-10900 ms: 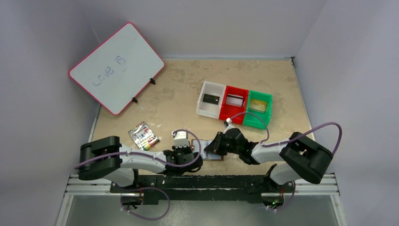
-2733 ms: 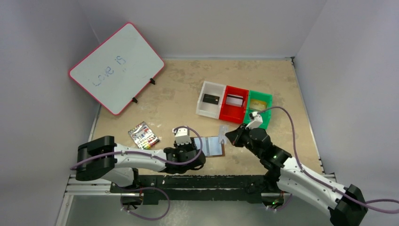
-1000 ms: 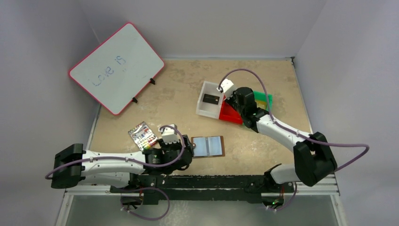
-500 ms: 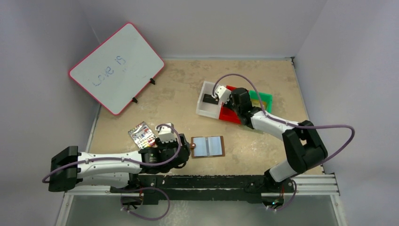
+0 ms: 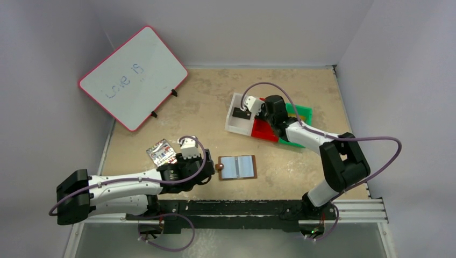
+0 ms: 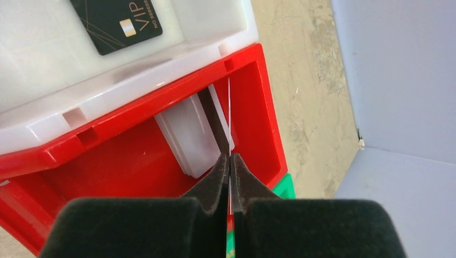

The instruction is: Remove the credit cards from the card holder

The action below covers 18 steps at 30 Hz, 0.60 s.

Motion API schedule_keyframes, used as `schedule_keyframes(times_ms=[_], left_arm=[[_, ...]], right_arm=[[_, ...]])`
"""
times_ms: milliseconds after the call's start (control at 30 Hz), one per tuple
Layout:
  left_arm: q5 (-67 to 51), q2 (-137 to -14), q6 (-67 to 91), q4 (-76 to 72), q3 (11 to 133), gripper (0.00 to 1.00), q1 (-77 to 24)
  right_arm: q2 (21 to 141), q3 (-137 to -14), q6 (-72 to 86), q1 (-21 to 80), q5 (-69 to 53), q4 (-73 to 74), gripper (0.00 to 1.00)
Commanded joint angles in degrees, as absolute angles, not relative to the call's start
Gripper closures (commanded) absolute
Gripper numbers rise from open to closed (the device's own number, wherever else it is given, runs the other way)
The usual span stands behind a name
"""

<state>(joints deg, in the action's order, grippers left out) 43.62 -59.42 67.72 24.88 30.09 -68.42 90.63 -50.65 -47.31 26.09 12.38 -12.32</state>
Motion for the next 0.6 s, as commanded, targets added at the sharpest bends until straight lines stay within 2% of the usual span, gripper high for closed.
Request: schedule_keyframes(times_ms=[0,567], left_arm=[[43.9,-57.9,66.0,24.4,30.6,0.24,-68.0],[45.3,-53.8,66.5,26.4,29.6,0.24,-67.8]], right_arm=[[91.7,-53.4,-50.9,25.9,9.3,-12.5,1.0],[94.9,-55.0,-58.5,22.5,6.2,-12.1,1.0]])
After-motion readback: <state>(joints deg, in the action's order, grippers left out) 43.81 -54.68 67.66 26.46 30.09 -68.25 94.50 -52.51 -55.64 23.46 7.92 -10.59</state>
